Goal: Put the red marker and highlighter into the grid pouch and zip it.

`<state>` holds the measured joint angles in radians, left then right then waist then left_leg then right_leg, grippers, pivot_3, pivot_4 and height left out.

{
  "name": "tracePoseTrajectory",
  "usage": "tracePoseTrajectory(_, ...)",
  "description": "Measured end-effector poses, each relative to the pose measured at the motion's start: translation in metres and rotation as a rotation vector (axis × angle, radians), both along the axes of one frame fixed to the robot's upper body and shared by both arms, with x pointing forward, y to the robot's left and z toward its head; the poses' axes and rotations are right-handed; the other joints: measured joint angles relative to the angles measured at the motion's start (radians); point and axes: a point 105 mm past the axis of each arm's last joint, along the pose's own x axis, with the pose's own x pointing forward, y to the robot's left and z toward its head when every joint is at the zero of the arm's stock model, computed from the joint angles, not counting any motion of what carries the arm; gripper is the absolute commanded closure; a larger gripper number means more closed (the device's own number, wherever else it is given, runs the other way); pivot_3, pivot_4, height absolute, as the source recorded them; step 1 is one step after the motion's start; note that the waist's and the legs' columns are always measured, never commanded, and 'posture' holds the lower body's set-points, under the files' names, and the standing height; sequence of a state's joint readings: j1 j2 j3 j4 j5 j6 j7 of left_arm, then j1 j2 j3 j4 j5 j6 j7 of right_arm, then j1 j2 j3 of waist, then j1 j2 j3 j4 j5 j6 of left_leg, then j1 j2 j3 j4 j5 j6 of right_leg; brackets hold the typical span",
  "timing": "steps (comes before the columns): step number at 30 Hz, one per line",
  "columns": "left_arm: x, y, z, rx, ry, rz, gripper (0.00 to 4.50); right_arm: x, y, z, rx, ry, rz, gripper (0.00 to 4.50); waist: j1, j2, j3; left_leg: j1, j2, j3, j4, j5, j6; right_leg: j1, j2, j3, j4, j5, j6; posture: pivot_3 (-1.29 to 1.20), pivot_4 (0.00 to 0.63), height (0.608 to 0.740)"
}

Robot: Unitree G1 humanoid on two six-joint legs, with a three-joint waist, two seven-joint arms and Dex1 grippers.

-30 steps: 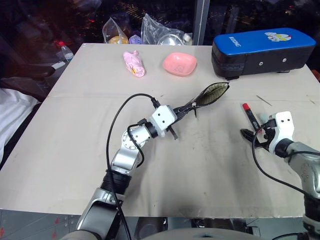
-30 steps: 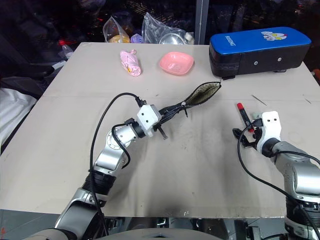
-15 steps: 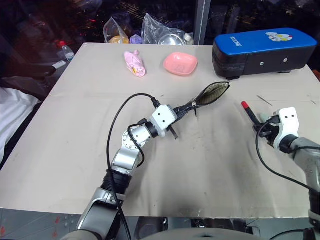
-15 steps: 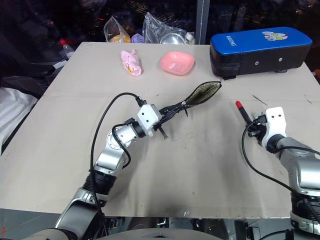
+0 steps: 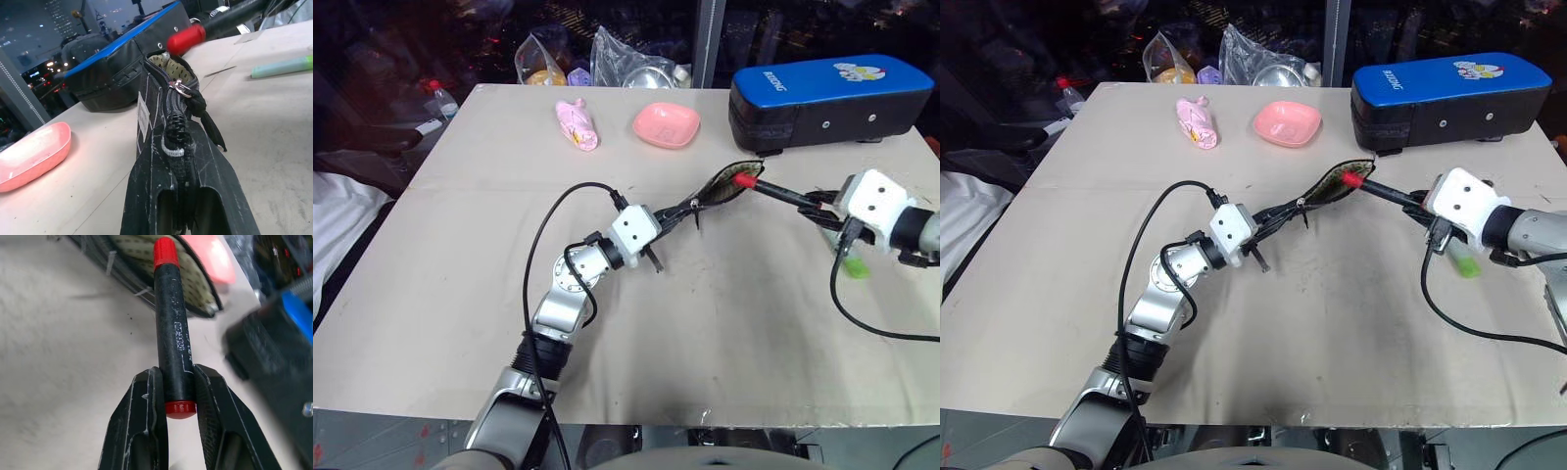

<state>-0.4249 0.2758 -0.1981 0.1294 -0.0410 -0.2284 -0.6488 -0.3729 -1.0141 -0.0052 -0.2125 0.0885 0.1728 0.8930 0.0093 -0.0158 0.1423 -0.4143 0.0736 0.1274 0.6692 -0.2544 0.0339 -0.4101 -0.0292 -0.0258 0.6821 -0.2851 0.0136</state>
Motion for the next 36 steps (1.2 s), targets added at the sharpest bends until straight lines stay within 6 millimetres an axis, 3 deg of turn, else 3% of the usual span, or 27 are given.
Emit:
tracePoseTrajectory(4, -0.003, -0.006, 0.000, 0.018, -0.013, -0.035, 4.50, 0.019, 0.011, 0.007, -0.196, -0.111, 0.120, 4.25, -0.004, 0.000, 0.000, 0.000, 0.000, 0.001, 0.000, 0.000, 0.000, 0.000, 0.001, 0.000, 0.000, 0.000, 0.000, 0.00, 0.150, 0.738)
tracePoseTrajectory(7, -0.007, -0.010, -0.001, 0.090, -0.058, -0.089, 4.50, 0.027, 0.021, -0.002, -0.333, -0.143, 0.233, 4.25, 0.000, 0.000, 0.000, 0.000, 0.000, 0.001, 0.000, 0.000, 0.000, 0.000, 0.001, -0.001, -0.001, 0.000, 0.000, 0.00, 0.150, 0.738)
tracePoseTrajectory(12, -0.008, -0.007, -0.001, 0.167, -0.105, -0.141, 4.50, 0.030, 0.026, -0.016, -0.431, -0.141, 0.365, 4.25, 0.003, 0.001, 0.001, 0.000, 0.001, 0.004, 0.000, 0.000, 0.000, 0.000, 0.000, -0.002, -0.001, 0.000, 0.000, 0.00, 0.150, 0.738)
tracePoseTrajectory(17, -0.010, -0.013, 0.003, 0.183, -0.138, -0.194, 4.50, 0.029, 0.052, -0.012, -0.445, -0.229, 0.532, 4.25, 0.001, 0.002, 0.001, 0.001, 0.001, 0.005, 0.001, 0.000, 0.000, 0.000, 0.000, -0.003, 0.000, 0.000, 0.000, 0.00, 0.150, 0.738)
tracePoseTrajectory(20, -0.011, -0.016, 0.003, 0.175, -0.139, -0.205, 4.50, 0.030, 0.057, -0.017, -0.443, -0.238, 0.570, 2.90, 0.003, 0.002, 0.001, 0.000, 0.001, 0.005, 0.001, 0.000, 0.000, 0.000, -0.001, -0.003, 0.001, 0.000, 0.000, 0.00, 0.150, 0.738)
tracePoseTrajectory(21, -0.011, -0.016, 0.003, 0.172, -0.137, -0.205, 4.50, 0.031, 0.056, -0.018, -0.440, -0.234, 0.563, 2.24, 0.005, 0.003, 0.002, 0.000, 0.001, 0.005, 0.001, 0.000, 0.000, 0.000, -0.002, -0.003, 0.001, 0.000, 0.000, 0.00, 0.150, 0.738)
tracePoseTrajectory(22, -0.011, -0.016, 0.003, 0.172, -0.135, -0.204, 4.50, 0.031, 0.056, -0.018, -0.438, -0.233, 0.559, 1.99, 0.005, 0.003, 0.002, 0.000, 0.001, 0.005, 0.001, 0.000, 0.000, 0.000, -0.002, -0.003, 0.001, 0.000, 0.000, 0.00, 0.150, 0.738)
tracePoseTrajectory(23, -0.010, -0.016, 0.002, 0.166, -0.127, -0.199, 4.50, 0.032, 0.054, -0.018, -0.431, -0.229, 0.545, 1.36, 0.004, 0.003, 0.002, 0.000, 0.001, 0.005, 0.001, 0.000, 0.000, 0.000, -0.002, -0.003, 0.001, 0.000, 0.000, 0.00, 0.150, 0.738)
tracePoseTrajectory(26, -0.008, -0.014, -0.001, 0.144, -0.103, -0.183, 4.50, 0.032, 0.042, -0.014, -0.357, -0.208, 0.466, 0.22, 0.006, 0.003, 0.002, 0.000, 0.001, 0.004, 0.001, 0.000, 0.000, 0.000, -0.003, -0.003, 0.001, 0.000, 0.000, 0.00, 0.150, 0.738)
tracePoseTrajectory(29, -0.005, -0.008, -0.005, 0.114, -0.069, -0.155, 4.50, 0.028, 0.018, 0.004, -0.085, -0.155, 0.269, 0.06, 0.005, 0.003, 0.002, 0.000, 0.001, 0.002, 0.001, 0.000, 0.000, 0.000, -0.003, -0.002, 0.002, 0.000, 0.000, 0.00, 0.150, 0.738)
tracePoseTrajectory(31, -0.005, -0.008, -0.005, 0.110, -0.065, -0.151, 4.50, 0.026, 0.011, 0.009, -0.009, -0.137, 0.210, 0.06, 0.003, 0.004, 0.002, 0.001, 0.001, 0.002, 0.002, 0.000, 0.000, 0.000, -0.003, -0.002, 0.004, 0.000, 0.000, 0.00, 0.150, 0.738)
tracePoseTrajectory(32, -0.005, -0.010, -0.004, 0.104, -0.065, -0.154, 4.50, 0.019, -0.004, 0.009, 0.132, -0.087, 0.092, 0.06, 0.006, 0.003, 0.002, 0.001, 0.001, 0.001, 0.002, 0.000, 0.000, 0.000, -0.004, -0.002, 0.005, 0.000, 0.000, 0.00, 0.150, 0.738)
tracePoseTrajectory(36, -0.004, -0.006, -0.008, 0.098, -0.050, -0.136, 4.50, 0.007, -0.050, -0.017, 0.401, 0.089, -0.250, 0.06, 0.008, 0.003, 0.002, 0.000, 0.000, 0.001, 0.003, 0.000, 0.000, 0.000, -0.004, -0.001, 0.006, 0.000, 0.000, 0.00, 0.150, 0.738)
